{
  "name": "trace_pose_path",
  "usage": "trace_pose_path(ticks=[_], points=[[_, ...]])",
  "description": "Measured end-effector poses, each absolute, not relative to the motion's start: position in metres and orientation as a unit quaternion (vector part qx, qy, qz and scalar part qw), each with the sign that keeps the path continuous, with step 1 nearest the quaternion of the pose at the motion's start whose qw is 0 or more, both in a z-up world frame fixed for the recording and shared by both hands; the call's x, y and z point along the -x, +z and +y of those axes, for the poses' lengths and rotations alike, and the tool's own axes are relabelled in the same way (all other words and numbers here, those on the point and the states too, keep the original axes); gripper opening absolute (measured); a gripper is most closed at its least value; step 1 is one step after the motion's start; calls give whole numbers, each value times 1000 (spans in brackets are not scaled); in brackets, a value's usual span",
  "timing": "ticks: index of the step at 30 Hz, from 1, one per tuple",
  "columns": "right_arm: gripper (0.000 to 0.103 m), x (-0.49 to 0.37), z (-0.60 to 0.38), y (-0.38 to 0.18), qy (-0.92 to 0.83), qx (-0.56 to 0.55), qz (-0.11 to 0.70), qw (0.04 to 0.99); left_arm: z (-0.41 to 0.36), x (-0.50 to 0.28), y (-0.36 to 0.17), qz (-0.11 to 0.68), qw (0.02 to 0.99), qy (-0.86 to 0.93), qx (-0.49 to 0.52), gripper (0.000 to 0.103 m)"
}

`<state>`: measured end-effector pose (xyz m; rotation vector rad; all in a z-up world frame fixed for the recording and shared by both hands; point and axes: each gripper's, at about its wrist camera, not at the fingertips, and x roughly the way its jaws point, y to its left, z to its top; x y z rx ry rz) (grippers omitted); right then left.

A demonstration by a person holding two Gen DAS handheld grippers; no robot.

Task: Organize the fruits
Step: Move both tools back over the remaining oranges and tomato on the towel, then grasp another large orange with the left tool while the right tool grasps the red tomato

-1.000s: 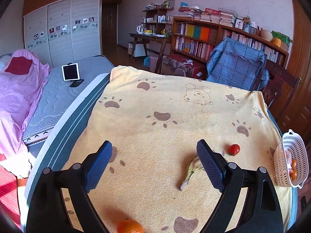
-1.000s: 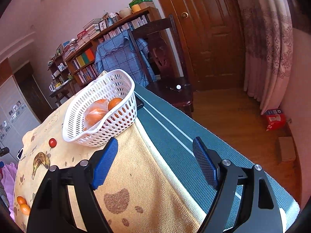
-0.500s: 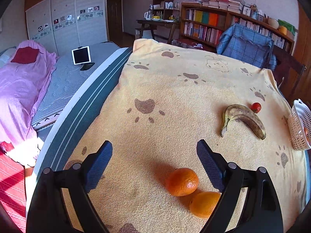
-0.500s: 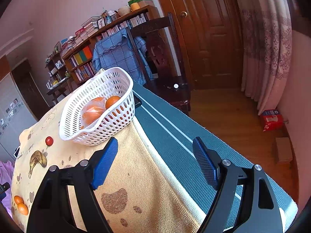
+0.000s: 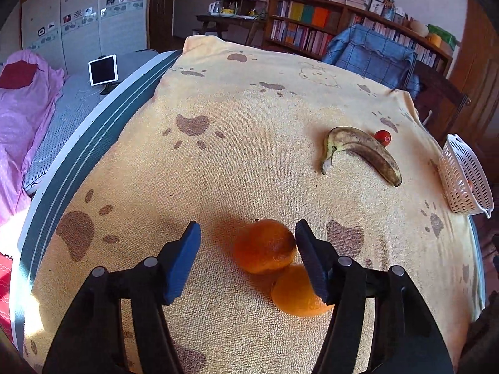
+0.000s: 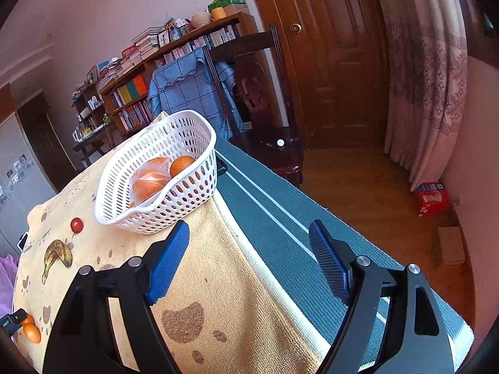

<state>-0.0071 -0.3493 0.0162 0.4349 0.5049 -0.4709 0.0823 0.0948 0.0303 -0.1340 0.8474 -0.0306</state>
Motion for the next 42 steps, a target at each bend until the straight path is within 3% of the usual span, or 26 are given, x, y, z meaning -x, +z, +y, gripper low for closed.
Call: trace_pose_path(ticks=[5, 12, 20, 27, 33, 42], points=[[80, 6, -345, 19, -233, -198, 243, 920, 95, -82, 25, 412, 907, -28, 77, 61], [80, 7, -336, 26, -243, -172, 233, 926, 91, -81, 25, 405, 909, -52, 85, 41], [80, -4, -284, 64, -169, -117, 197, 959, 97, -70, 32, 356, 928, -28, 100, 40], [80, -80, -218, 63, 18, -107, 295, 949, 98, -65, 36, 334, 938, -12, 96, 40], [80, -146, -172, 47, 75, -86, 349, 930, 104, -65, 34, 332, 937, -5, 110, 40], [62, -220, -152, 39, 88, -96, 383, 915, 109, -65, 32, 334, 934, -12, 127, 40]])
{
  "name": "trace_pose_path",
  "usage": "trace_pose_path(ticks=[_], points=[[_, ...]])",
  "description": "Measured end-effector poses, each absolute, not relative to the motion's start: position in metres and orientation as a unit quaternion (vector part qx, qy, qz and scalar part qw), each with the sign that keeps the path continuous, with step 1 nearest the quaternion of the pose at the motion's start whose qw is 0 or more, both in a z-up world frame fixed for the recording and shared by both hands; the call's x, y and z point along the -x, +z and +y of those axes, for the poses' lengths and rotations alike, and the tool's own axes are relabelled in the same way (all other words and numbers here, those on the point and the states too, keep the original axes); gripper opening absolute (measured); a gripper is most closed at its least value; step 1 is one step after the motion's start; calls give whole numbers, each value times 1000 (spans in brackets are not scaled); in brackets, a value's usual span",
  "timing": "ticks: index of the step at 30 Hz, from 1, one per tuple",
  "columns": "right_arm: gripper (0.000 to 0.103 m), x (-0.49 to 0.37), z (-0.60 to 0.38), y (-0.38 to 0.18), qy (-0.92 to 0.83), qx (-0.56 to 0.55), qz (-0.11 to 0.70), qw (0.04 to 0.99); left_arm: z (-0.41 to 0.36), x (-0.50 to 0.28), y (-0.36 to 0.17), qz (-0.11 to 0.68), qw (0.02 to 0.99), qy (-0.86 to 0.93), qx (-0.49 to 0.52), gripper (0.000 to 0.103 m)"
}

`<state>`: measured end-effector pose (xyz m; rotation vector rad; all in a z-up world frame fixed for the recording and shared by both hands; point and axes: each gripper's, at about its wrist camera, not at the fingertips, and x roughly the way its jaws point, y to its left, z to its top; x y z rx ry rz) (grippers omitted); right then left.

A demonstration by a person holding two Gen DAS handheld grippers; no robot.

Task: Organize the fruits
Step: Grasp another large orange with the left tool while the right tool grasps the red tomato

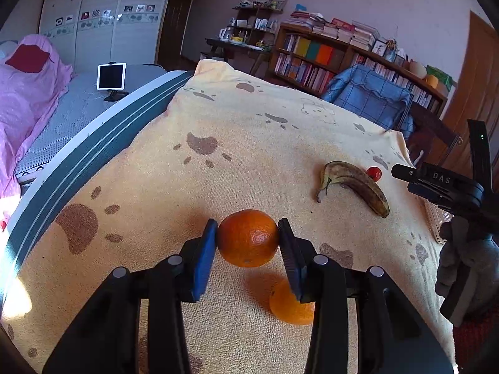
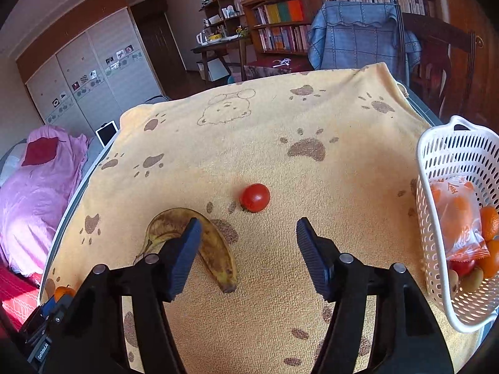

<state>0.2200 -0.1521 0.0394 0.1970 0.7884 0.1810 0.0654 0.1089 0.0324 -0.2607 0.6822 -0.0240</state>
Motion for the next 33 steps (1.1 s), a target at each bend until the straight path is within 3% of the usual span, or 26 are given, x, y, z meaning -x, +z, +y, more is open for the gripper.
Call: trace_pose_path(ticks=[7, 18, 21, 33], points=[[46, -266, -159, 23, 79, -136, 421, 893, 110, -65, 32, 331, 934, -12, 131, 40], [45, -285, -143, 9, 72, -102, 445, 887, 109, -64, 31, 332, 934, -16, 132, 40], [31, -285, -140, 10, 60, -76, 445, 890, 109, -65, 31, 334, 933, -16, 133, 40], [30, -254, -158, 38, 60, -82, 413, 905, 108, -64, 31, 334, 933, -18, 132, 40]])
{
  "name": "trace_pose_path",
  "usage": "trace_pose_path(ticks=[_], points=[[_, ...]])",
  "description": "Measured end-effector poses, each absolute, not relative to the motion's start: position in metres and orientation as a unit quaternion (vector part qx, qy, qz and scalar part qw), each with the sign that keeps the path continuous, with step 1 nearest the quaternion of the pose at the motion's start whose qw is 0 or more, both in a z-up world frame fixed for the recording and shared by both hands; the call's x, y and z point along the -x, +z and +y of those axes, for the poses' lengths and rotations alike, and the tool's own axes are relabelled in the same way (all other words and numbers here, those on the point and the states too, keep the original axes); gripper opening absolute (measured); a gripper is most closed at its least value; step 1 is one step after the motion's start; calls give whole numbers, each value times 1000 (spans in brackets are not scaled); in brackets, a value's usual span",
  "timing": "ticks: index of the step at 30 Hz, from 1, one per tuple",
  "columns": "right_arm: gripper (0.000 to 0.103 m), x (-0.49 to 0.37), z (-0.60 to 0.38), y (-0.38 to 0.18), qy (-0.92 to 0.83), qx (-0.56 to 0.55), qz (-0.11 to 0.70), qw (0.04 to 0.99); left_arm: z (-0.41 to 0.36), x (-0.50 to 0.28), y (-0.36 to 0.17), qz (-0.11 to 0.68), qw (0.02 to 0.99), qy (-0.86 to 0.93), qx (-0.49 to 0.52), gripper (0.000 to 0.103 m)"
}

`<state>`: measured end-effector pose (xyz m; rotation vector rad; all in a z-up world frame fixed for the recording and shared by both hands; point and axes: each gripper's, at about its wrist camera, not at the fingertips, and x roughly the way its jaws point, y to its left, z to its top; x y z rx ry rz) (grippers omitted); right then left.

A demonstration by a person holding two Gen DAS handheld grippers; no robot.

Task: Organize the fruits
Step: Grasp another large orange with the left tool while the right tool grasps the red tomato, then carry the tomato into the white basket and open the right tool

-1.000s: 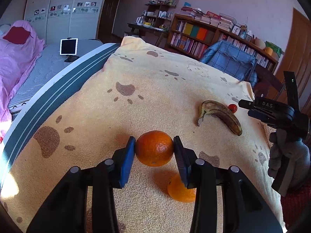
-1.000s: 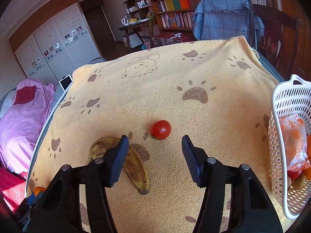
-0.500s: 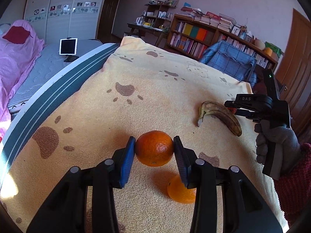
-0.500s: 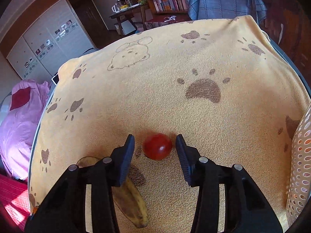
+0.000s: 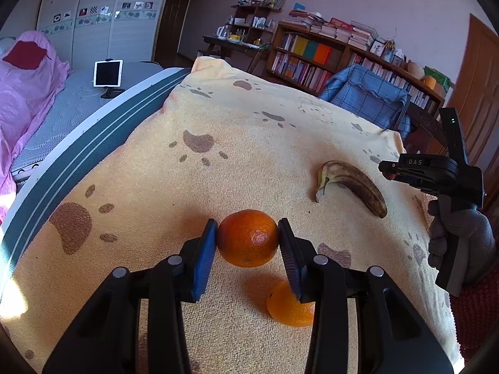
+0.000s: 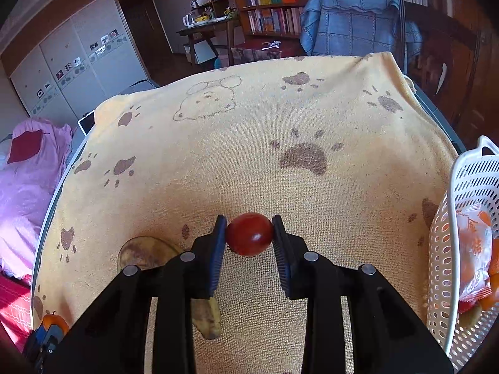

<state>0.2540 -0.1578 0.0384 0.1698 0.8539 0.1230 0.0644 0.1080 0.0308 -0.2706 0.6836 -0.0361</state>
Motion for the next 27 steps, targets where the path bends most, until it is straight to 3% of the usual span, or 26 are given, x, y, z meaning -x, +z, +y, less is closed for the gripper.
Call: trace_pose_path(ticks=[14, 27], points=[[30, -186, -243, 84, 22, -156, 366, 917, 106, -63, 32, 333, 934, -19, 133, 40], [30, -150, -303, 62, -29, -215, 380, 900, 106, -62, 34, 332, 934, -20, 133, 40]])
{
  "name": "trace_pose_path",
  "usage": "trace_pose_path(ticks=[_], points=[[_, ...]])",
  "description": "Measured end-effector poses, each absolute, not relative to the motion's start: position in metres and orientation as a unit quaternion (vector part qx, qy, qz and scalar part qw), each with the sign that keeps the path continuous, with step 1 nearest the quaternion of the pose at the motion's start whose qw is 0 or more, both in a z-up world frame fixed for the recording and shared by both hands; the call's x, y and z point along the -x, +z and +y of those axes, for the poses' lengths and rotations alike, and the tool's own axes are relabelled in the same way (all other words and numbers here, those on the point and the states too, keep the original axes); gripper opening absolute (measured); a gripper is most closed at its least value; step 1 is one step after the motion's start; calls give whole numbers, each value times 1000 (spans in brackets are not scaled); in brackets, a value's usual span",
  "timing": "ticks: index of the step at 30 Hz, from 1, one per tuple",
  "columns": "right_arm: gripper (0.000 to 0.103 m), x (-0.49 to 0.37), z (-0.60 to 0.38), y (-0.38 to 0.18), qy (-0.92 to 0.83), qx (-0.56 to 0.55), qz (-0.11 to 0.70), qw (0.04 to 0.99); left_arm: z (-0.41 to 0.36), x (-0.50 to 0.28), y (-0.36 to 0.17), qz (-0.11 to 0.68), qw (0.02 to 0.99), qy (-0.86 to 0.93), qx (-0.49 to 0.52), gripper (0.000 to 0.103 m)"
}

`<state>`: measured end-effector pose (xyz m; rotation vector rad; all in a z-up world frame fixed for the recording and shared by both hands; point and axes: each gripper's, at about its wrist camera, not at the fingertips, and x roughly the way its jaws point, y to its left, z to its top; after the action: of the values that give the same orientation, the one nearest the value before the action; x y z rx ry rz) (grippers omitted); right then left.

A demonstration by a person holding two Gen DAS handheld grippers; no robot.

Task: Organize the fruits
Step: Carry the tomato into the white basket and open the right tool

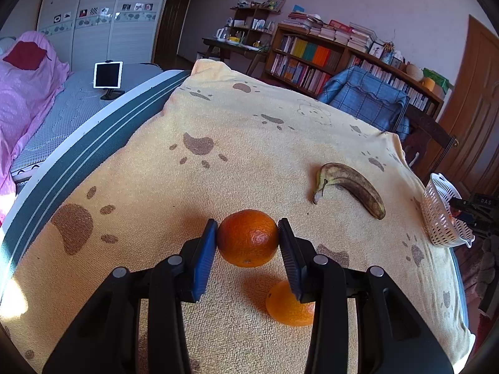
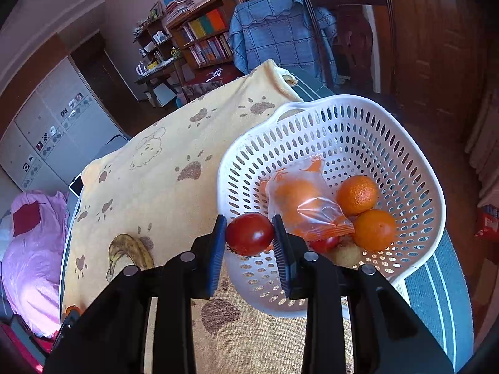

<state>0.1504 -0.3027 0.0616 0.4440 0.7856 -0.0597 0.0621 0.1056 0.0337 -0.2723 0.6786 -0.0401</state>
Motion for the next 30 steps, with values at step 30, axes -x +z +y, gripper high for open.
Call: trace_pose_path(ticks=[30], points=[[38, -161, -228, 83, 42, -149, 344, 926, 107, -63, 34, 330, 934, -20, 134, 40]])
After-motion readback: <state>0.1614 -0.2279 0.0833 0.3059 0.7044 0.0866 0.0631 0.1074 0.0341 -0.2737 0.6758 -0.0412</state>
